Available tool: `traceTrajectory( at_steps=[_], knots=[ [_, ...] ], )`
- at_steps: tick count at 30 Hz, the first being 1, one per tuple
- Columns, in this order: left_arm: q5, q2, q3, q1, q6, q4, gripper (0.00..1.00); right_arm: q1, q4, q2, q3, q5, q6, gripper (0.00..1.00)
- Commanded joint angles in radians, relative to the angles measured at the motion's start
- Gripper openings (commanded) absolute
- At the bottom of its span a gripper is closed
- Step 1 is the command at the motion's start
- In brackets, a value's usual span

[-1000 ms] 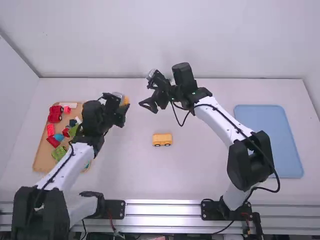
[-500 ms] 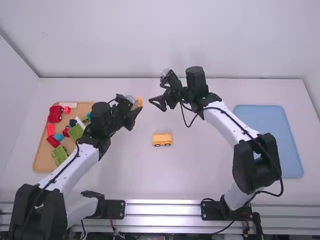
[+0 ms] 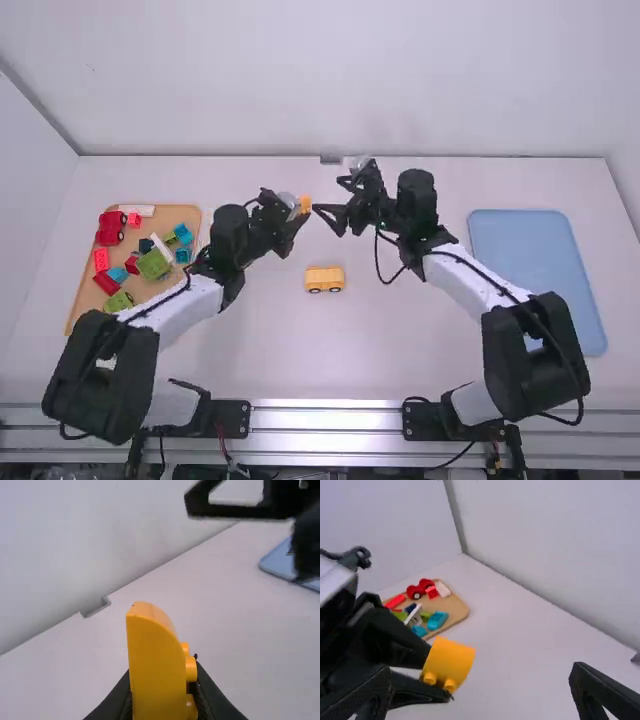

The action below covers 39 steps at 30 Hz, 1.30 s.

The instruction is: Assemble lego blocks to make yellow taxi

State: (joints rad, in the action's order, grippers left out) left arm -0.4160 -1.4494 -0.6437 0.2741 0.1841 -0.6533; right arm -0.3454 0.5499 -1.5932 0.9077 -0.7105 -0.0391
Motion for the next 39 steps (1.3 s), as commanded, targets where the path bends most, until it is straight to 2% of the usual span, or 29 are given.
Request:
traceTrajectory(
  at_steps=[1,7,14,26,28,29,31,32,34,36,37,38,39],
  knots=[
    [-0.014,-0.029,0.003,0.026,-0.065,-0.05,0.02,-0.002,0.034,0.003,-0.03,-0.016,-0.077,0.91],
    [-0.014,-0.039,0.003,0.086,-0.08,-0.093,0.02,-0.002,0.011,0.003,-0.034,-0.014,-0.066,0.89],
    [-0.011,-0.04,0.003,0.12,-0.089,-0.118,0.02,-0.032,0.011,0.003,-0.034,-0.014,-0.066,0.65],
    [0.039,-0.04,0.003,0.122,-0.163,-0.168,0.02,-0.041,0.014,0.003,-0.039,-0.023,-0.069,0.37],
    [0.039,-0.04,0.003,0.126,-0.163,-0.183,0.02,-0.043,0.014,0.003,-0.039,-0.023,-0.07,0.19],
    [0.039,-0.04,0.003,0.125,-0.163,-0.191,0.02,-0.043,0.014,0.003,-0.039,-0.026,-0.069,0.14],
    [0.04,-0.04,0.003,0.125,-0.163,-0.198,0.02,-0.042,0.014,0.003,-0.039,-0.025,-0.069,0.11],
    [0.04,-0.04,0.003,0.125,-0.163,-0.201,0.09,-0.042,0.015,0.003,-0.039,-0.026,-0.069,0.11],
    [0.04,-0.04,0.003,0.125,-0.162,-0.202,0.11,-0.041,0.016,0.003,-0.039,-0.025,-0.07,0.09],
    [0.04,-0.04,0.003,0.126,-0.163,-0.204,0.39,-0.041,0.019,0.003,-0.039,-0.021,-0.069,0.09],
    [0.04,-0.04,0.003,0.124,-0.163,-0.201,0.64,-0.041,0.022,0.003,-0.039,-0.02,-0.069,0.09],
    [0.04,-0.04,0.003,0.123,-0.163,-0.2,0.77,-0.04,0.024,0.003,-0.039,-0.014,-0.068,0.09],
    [0.039,-0.04,0.003,0.124,-0.163,-0.196,0.99,-0.039,0.022,0.004,-0.037,0.008,-0.061,0.09]
  ],
)
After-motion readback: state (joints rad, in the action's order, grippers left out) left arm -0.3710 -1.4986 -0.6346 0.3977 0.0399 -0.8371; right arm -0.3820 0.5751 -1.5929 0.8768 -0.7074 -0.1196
